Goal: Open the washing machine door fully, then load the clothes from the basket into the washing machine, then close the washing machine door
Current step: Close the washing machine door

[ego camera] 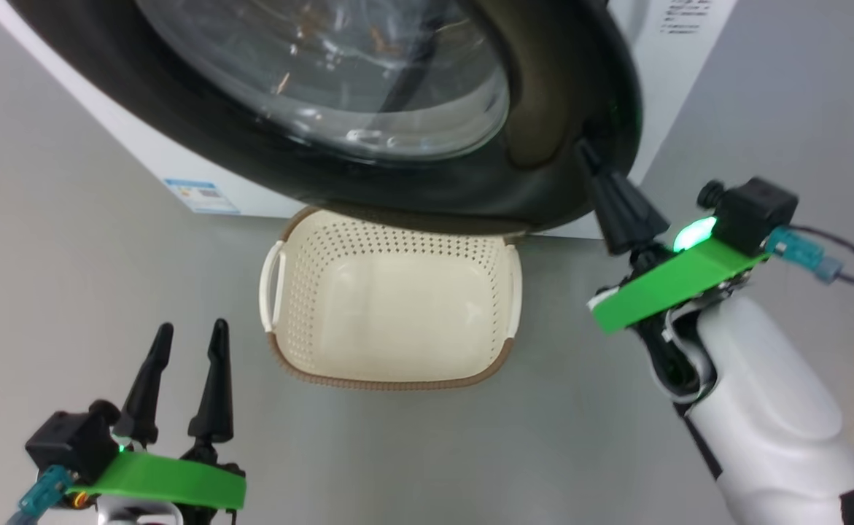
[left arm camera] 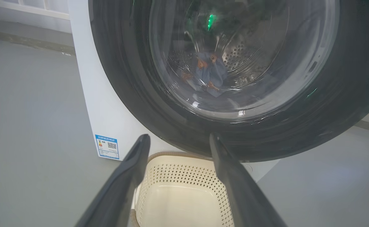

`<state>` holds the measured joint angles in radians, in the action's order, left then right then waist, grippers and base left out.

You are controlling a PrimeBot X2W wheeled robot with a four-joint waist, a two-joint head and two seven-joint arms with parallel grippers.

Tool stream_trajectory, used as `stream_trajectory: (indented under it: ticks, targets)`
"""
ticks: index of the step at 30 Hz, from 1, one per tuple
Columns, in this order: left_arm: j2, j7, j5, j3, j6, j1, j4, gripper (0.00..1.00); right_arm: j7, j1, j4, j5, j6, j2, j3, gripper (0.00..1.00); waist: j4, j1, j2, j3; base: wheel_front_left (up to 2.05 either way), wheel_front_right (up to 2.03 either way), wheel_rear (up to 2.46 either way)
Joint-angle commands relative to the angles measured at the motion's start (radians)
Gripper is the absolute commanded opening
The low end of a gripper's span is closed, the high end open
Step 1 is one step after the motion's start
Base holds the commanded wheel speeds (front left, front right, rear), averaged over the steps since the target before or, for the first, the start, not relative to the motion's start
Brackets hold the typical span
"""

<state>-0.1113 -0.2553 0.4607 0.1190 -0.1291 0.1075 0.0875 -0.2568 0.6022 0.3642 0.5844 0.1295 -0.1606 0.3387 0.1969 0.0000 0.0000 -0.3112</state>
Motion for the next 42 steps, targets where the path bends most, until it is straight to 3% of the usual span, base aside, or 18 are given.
stream_trajectory:
  ticks: [1, 20, 30, 34, 37, 42]
  targets:
    - [-0.019, -0.006, 0.007, -0.03, -0.002, 0.034, -0.03, 1.0, -0.005, 0.033, -0.014, -0.017, 0.001, 0.01, -0.004, 0.0, 0.024, 0.0, 0.0, -0.022, 0.0, 0.0, 0.0]
    - [-0.015, -0.006, 0.019, 0.015, -0.002, 0.096, -0.054, 1.0, -0.005, 0.263, 0.09, -0.066, 0.001, 0.019, -0.206, 0.0, 0.106, 0.0, 0.0, -0.102, 0.0, 0.0, 0.0]
    - [-0.021, -0.006, 0.018, -0.004, -0.002, 0.079, -0.024, 1.0, -0.005, 0.191, 0.103, -0.07, 0.001, 0.029, -0.148, 0.0, 0.089, 0.0, 0.0, -0.061, 0.0, 0.0, 0.0]
    - [-0.028, -0.006, 0.015, -0.013, -0.002, 0.062, -0.002, 1.0, -0.005, 0.113, 0.105, -0.064, 0.001, 0.033, -0.109, 0.44, 0.066, 0.0, 0.0, -0.027, 0.0, 0.0, 0.0]
    - [-0.04, -0.006, 0.018, -0.009, -0.002, 0.052, 0.019, 1.0, -0.005, 0.051, 0.103, -0.056, 0.001, 0.032, -0.089, 0.96, 0.048, 0.0, 0.0, -0.003, 0.0, 0.0, 0.0]
    - [-0.067, -0.006, 0.022, -0.013, -0.002, 0.042, 0.046, 1.0, -0.005, -0.038, 0.1, -0.042, 0.001, 0.025, -0.068, 1.0, 0.009, 0.0, 0.0, 0.034, 0.0, 0.0, 0.0]
